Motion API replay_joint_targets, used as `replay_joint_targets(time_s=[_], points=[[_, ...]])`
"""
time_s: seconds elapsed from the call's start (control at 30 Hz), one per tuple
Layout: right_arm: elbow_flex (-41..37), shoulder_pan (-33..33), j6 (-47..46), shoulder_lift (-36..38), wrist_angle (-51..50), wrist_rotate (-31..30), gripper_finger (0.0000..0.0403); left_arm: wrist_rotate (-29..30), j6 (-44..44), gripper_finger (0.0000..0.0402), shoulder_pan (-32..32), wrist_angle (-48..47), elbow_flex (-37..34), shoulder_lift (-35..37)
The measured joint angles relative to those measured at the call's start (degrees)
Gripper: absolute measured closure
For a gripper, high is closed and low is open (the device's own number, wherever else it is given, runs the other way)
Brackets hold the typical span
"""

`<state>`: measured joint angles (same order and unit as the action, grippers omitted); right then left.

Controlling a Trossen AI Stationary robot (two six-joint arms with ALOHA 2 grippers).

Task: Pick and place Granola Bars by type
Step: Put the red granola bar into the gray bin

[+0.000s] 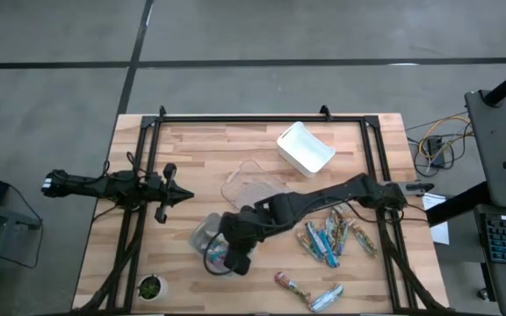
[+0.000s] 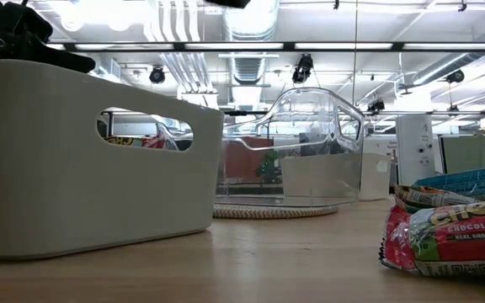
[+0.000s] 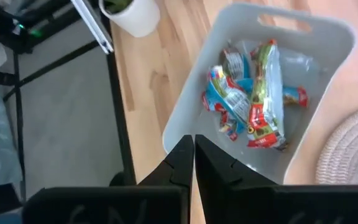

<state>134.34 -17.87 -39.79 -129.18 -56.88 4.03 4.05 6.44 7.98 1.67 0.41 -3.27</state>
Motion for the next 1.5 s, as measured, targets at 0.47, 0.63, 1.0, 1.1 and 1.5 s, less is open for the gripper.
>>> replay_joint_targets(time_s=[0.47,0.63,1.0,1.1,1.5], points=[[0.0,-0.1,6.6,7.6,-5.4,-3.2,0.0394,0.0,0.0,0.0401,0.0,0.0,0.0,0.0],[0.0,-0.1,7.3,9.5,-8.2,-5.2,0.0394,0.0,0.0,0.0401,0.0,0.0,0.0,0.0],[0.0,0.5,12.4,13.4,-15.3,-5.6,0.0394,0.0,0.0,0.0401,0.0,0.0,0.0,0.0],[0.0,1.4,13.7,15.0,-16.0,-5.6,0.0394,0.0,0.0,0.0401,0.0,0.0,0.0,0.0],[-4.6,3.2,17.3,22.5,-17.9,-5.6,0.0394,0.0,0.0,0.0401,0.0,0.0,0.0,0.0]])
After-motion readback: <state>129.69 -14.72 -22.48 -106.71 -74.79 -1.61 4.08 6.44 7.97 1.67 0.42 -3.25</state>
